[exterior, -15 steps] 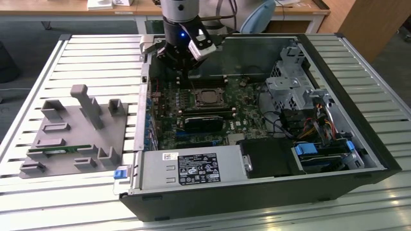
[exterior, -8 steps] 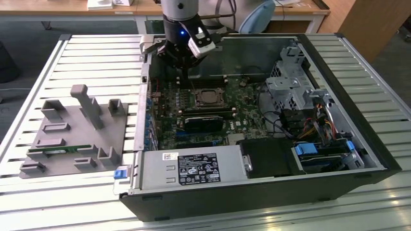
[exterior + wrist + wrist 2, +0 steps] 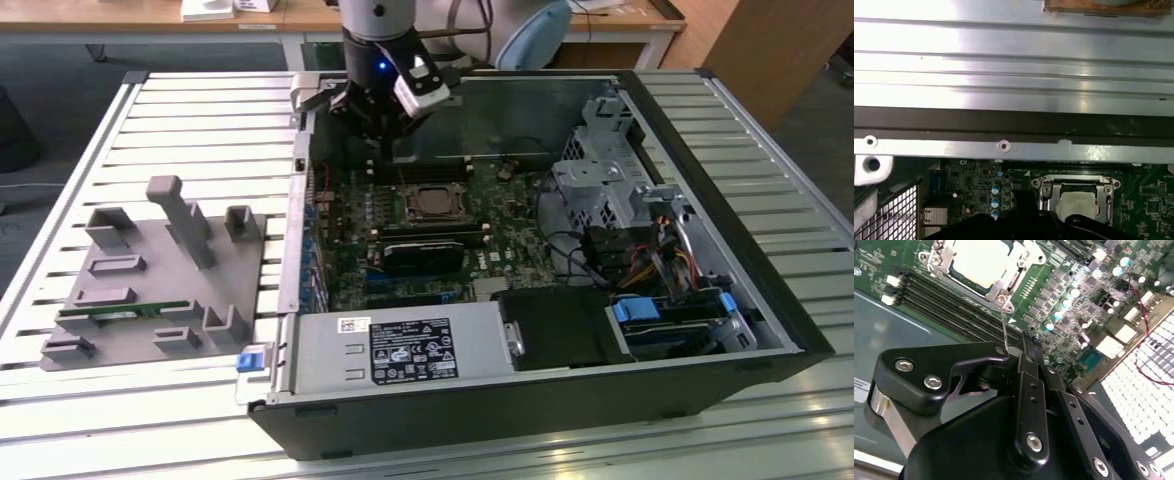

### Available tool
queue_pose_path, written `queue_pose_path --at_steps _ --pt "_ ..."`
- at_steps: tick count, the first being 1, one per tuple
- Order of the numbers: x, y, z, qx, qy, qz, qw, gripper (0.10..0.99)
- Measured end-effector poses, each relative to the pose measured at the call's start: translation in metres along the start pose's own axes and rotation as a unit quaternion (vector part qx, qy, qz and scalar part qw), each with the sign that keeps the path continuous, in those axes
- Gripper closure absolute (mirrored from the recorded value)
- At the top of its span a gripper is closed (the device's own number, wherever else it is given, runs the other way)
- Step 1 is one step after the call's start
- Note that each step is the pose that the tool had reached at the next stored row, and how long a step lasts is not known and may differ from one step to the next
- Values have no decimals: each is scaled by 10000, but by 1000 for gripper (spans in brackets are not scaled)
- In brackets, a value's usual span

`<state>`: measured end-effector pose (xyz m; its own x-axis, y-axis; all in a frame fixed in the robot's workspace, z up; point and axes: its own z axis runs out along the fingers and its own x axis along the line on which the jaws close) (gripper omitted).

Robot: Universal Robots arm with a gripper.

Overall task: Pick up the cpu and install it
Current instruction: 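Install the first cpu locking lever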

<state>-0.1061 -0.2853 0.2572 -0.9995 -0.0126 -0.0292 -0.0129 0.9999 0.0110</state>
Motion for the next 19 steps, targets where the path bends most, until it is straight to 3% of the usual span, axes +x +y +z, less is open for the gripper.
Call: queue_pose_path --at_steps 13,17,19 --pt "-504 24 33 -15 106 1 9999 980" --pt "-527 23 37 -27 108 2 9999 980" --pt "-527 21 48 -63 107 2 9999 980"
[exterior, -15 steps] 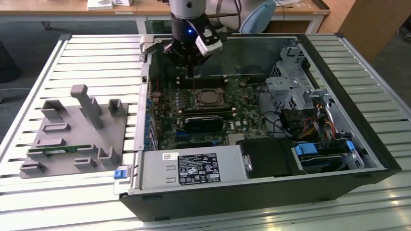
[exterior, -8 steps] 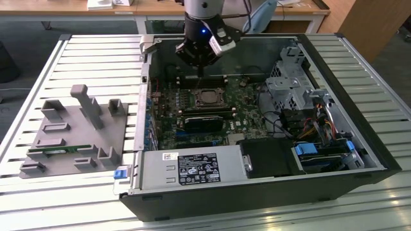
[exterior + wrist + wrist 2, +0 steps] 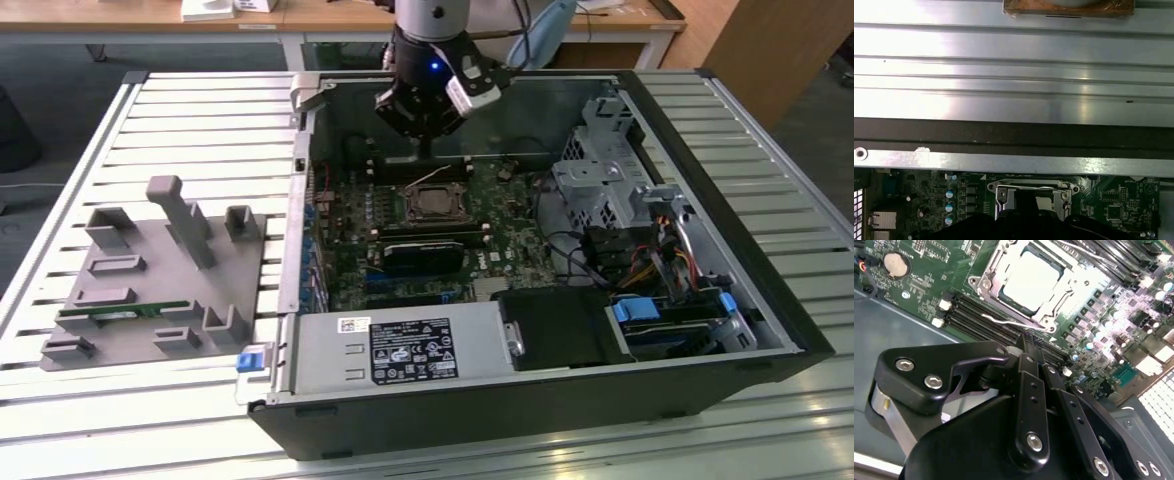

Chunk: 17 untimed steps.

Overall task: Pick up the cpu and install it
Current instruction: 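Install the first cpu locking lever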

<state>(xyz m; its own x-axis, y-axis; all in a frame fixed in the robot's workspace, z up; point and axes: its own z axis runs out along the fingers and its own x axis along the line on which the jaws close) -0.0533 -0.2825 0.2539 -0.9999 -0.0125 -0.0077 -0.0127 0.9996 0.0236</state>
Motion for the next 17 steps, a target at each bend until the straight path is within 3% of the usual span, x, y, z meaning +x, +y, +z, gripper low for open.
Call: queue_pose_path --at_steps 3,4,17 --pt "0 -6 15 -180 -3 1 9998 980" --pt "0 -7 26 -209 -4 1 9998 980" --pt "-35 -11 160 -220 -3 2 9998 980"
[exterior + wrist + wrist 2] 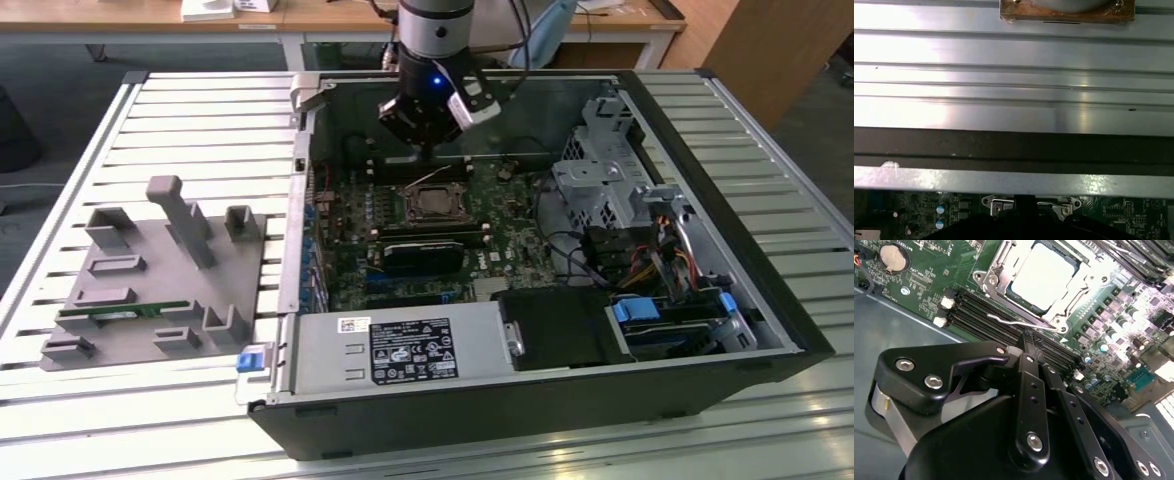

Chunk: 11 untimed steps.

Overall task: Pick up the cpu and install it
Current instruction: 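Install the first cpu locking lever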

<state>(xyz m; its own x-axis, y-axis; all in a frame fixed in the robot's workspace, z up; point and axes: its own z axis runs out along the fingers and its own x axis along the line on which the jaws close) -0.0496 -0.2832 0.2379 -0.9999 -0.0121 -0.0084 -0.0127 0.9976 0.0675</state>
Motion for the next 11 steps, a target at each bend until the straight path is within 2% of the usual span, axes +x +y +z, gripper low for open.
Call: queue_pose_path --at_steps 4,11 --pt "-11 -3 43 -47 -1 1 10000 980" --pt "-67 3 98 -31 0 0 10000 980"
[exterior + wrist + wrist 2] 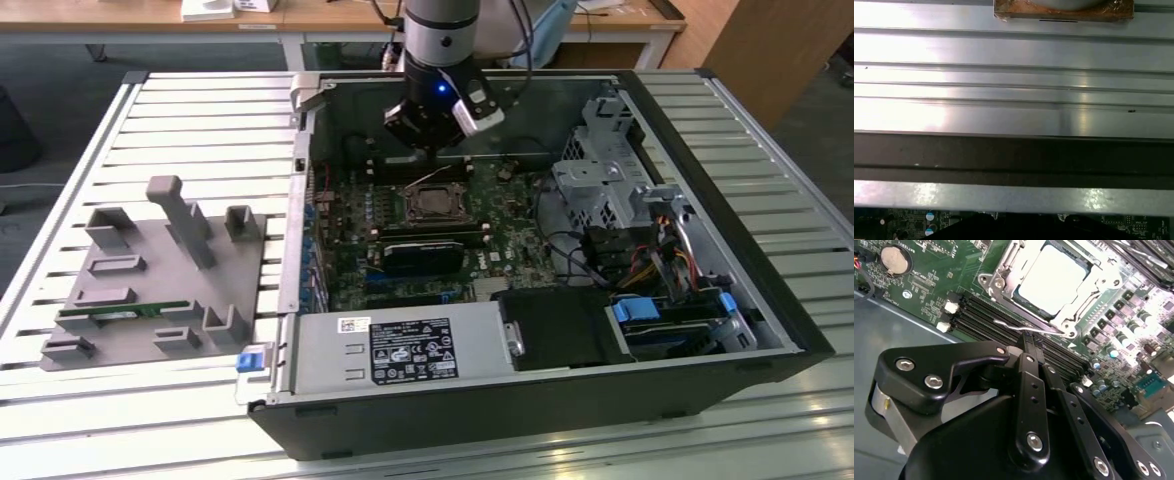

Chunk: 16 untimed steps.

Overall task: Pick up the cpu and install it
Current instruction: 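Install the first cpu locking lever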

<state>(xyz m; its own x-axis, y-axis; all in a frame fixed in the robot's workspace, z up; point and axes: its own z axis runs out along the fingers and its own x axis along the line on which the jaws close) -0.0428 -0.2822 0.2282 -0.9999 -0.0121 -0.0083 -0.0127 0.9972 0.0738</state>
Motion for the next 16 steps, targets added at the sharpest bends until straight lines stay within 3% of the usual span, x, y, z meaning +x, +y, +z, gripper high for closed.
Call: queue_pose_path --at_steps 16 --pt "-141 -9 122 5 8 -13 10000 980"
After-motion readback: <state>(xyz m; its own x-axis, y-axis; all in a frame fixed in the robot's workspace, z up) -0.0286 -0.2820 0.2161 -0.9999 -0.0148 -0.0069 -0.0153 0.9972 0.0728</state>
